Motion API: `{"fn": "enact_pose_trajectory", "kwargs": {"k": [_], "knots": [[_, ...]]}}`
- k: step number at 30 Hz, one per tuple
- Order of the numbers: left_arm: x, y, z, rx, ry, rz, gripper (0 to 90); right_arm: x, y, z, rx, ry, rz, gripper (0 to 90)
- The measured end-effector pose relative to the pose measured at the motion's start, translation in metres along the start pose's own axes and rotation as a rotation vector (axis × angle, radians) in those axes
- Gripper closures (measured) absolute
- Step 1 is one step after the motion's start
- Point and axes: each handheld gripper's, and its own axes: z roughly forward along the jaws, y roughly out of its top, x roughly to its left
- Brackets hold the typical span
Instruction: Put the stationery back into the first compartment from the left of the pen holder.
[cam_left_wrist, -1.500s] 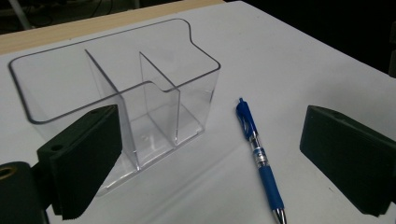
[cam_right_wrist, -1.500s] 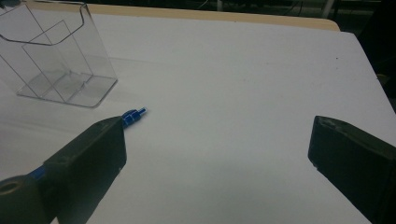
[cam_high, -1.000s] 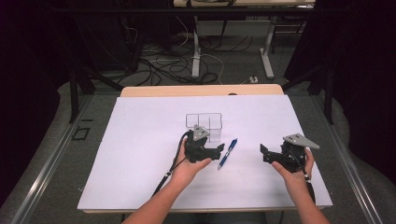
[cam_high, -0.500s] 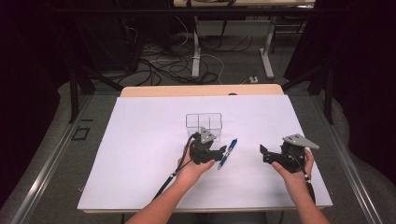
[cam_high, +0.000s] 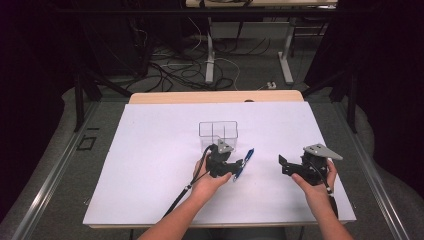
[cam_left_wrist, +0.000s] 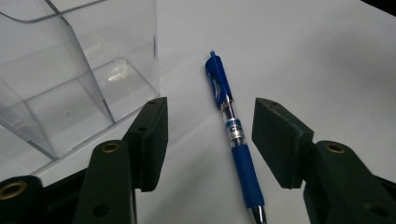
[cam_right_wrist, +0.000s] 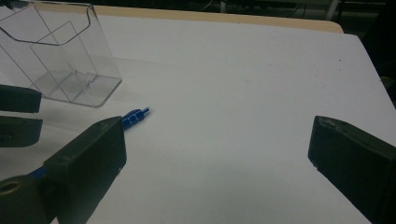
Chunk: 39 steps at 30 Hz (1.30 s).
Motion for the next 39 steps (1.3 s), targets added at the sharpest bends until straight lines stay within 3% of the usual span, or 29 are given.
{"fn": "enact_pose_trajectory", "kwargs": {"k": [6,8,12,16,20,29,39], "knots": [[0.003,0.000,0.004,0.030,-0.023,-0.044,51.4,0.000,0.000,0.001,0.002,0.001,0.003,3.9],[0.003,0.000,0.005,0.044,-0.042,-0.084,53.5,0.000,0.000,0.001,-0.004,0.003,0.005,3.9],[0.006,-0.001,0.008,0.081,-0.083,-0.133,57.3,0.000,0.000,0.001,-0.001,0.005,0.009,3.9],[0.007,-0.001,0.010,0.113,-0.104,-0.157,59.4,0.001,0.000,0.001,0.001,0.003,0.014,3.9],[0.007,-0.001,0.012,0.127,-0.152,-0.220,61.6,0.000,0.000,0.001,0.002,0.000,0.004,3.9],[0.005,0.002,0.017,0.148,-0.156,-0.224,64.4,0.000,0.000,0.001,-0.004,0.007,0.011,3.9],[0.000,0.001,0.024,0.197,-0.151,-0.200,67.8,-0.001,-0.001,0.000,0.000,0.004,0.008,3.9]]}}
